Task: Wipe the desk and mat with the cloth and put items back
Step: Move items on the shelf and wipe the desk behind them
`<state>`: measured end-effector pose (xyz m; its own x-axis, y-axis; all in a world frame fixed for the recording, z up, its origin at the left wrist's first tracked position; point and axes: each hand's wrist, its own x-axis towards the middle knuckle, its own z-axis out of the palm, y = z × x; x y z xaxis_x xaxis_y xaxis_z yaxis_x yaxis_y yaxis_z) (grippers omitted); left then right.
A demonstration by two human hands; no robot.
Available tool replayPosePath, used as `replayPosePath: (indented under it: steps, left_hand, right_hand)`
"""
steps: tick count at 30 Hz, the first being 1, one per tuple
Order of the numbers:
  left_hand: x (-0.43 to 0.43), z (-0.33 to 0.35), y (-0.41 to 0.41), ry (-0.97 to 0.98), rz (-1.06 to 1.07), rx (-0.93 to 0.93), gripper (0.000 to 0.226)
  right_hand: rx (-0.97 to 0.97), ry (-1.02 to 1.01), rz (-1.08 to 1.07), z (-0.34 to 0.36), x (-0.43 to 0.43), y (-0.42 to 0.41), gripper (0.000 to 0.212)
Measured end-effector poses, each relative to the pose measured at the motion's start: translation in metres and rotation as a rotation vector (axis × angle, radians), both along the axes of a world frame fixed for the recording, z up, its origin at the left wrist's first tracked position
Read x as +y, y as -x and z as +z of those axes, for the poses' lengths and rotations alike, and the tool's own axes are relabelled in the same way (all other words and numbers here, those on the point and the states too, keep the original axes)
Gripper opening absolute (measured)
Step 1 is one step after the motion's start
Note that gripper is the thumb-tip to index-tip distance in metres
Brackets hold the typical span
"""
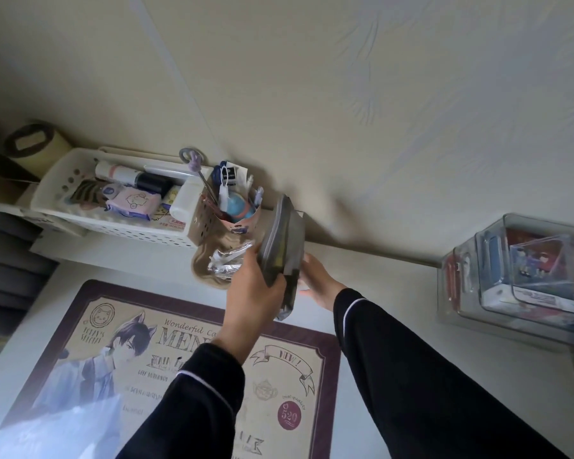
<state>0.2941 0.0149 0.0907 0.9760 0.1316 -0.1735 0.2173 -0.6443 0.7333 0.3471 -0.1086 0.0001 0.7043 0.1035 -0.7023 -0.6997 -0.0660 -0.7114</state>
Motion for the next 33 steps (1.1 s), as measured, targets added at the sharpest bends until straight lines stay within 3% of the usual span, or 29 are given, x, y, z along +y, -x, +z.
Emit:
replayPosePath:
  steps: [1,4,7,12,16,20,24,27,33]
  left_hand:
    - [0.007,0.005,0.003,0.010,0.004,-0.016,0.056]
    - [0.027,0.019,0.009,0.084,0.015,-0.036,0.055]
    - [0.044,0.028,0.013,0.217,0.017,-0.010,0.051]
    - [0.065,0.033,0.025,0.449,0.008,0.064,0.037]
    - [0.065,0.032,0.035,0.592,0.066,0.140,0.029]
    - [0.059,0.031,0.047,0.871,0.154,0.341,0.033]
    - [0.044,0.028,0.059,0.934,0.159,0.420,0.045]
    - [0.023,0.022,0.067,0.927,0.096,0.461,0.043]
    - [-0.056,-0.002,0.093,0.784,-0.219,0.595,0.045]
  right_hand:
    - [-0.036,0.043,0.007,0.003,0.007,-0.003,0.086]
    - [-0.157,0.198,-0.012,0.001,0.027,-0.012,0.058]
    - [-0.192,0.382,0.025,-0.008,0.036,-0.013,0.063]
    - [-0.364,0.380,-0.030,-0.015,0.022,0.004,0.066]
    - [-0.267,0.368,-0.182,-0.018,0.000,0.016,0.084]
    - [-0.246,0.362,-0.092,-0.014,-0.027,0.028,0.066]
    - [-0.223,0.181,-0.196,-0.004,-0.066,0.071,0.034]
    - [-0.059,-0.025,-0.304,-0.003,-0.107,0.128,0.047]
    - [0.082,-0.123,-0.602,-0.009,-0.195,0.259,0.038]
